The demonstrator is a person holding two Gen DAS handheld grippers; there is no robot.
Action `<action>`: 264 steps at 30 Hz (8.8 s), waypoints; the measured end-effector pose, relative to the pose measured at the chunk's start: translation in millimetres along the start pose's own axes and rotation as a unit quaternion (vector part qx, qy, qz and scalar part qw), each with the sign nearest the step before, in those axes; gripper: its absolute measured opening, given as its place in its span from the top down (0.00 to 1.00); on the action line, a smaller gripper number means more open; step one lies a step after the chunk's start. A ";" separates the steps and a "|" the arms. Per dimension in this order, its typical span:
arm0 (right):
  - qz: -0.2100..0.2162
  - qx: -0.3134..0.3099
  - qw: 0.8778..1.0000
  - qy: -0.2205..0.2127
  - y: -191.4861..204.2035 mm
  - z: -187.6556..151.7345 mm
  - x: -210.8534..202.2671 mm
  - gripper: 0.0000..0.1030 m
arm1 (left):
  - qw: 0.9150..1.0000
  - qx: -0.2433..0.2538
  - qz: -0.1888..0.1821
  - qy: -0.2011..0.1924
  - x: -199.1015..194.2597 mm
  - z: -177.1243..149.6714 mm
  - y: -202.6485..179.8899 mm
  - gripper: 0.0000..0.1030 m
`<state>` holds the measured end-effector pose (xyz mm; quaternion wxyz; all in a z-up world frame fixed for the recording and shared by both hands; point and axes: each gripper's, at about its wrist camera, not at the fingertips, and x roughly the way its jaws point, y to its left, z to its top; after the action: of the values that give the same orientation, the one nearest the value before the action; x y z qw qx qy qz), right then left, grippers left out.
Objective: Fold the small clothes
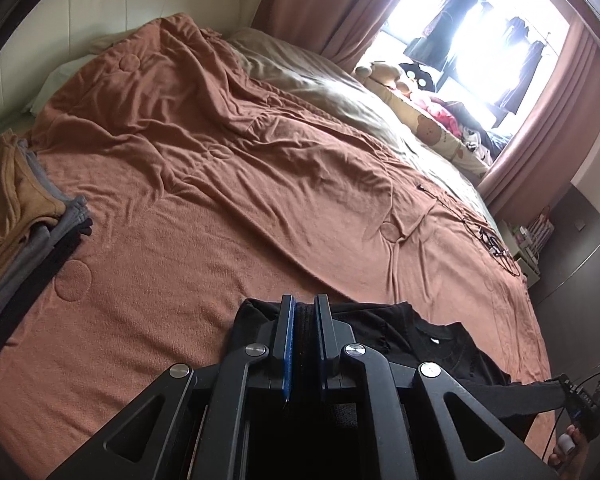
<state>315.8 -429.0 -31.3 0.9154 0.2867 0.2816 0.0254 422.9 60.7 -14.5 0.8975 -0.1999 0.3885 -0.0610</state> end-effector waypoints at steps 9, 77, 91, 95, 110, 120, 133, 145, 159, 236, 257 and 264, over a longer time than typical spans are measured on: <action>-0.016 0.025 0.999 0.045 -10.5 7.8 51.7 0.91 | 0.999 0.002 0.014 0.040 64.1 1.2 7.1 0.89; -0.229 -0.282 0.914 0.180 72.2 -1.2 162.9 0.00 | 0.929 0.267 0.199 0.162 167.4 -10.7 -7.2 0.06; -0.166 -0.215 0.956 0.114 57.2 35.7 117.3 0.11 | 0.959 0.229 0.140 0.087 135.6 21.6 -20.5 0.16; -0.144 -0.209 0.955 0.154 41.5 31.4 129.2 0.32 | 0.963 0.220 0.112 0.109 139.5 18.7 -19.0 0.24; -0.066 -0.135 0.966 0.212 4.1 54.9 195.3 0.62 | 0.967 0.171 0.055 0.183 199.9 6.7 -2.2 0.56; -0.065 -0.152 0.974 0.153 16.8 59.2 160.8 0.96 | 0.970 0.187 0.051 0.143 172.6 13.8 -15.7 0.95; -0.088 -0.149 0.979 0.111 15.5 49.9 136.1 0.96 | 0.978 0.179 0.058 0.085 142.4 37.9 -24.2 0.96; -0.137 -0.157 0.964 0.166 21.2 32.9 178.8 0.95 | 0.967 0.182 0.086 0.155 200.5 9.5 -14.4 0.92; -0.170 -0.214 0.947 0.166 86.9 21.2 102.6 0.51 | 0.973 0.174 0.084 0.124 112.5 -0.2 -15.0 0.41; 0.028 -0.198 0.950 0.241 185.9 -170.5 59.0 0.56 | 0.991 -0.055 0.011 0.125 -45.5 -177.9 84.9 0.34; 0.022 -0.179 0.955 0.236 172.7 -156.3 80.9 0.98 | 0.988 -0.129 0.017 0.087 -41.3 -173.5 96.2 0.86; -0.007 -0.175 0.954 0.244 188.5 -133.5 121.4 0.98 | 0.986 -0.137 0.024 0.087 -37.1 -170.7 93.8 0.86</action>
<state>368.6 -178.2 -80.8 0.8546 0.1054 0.4897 0.1368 269.9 103.0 -133.1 0.8255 -0.3048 0.4749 -0.0027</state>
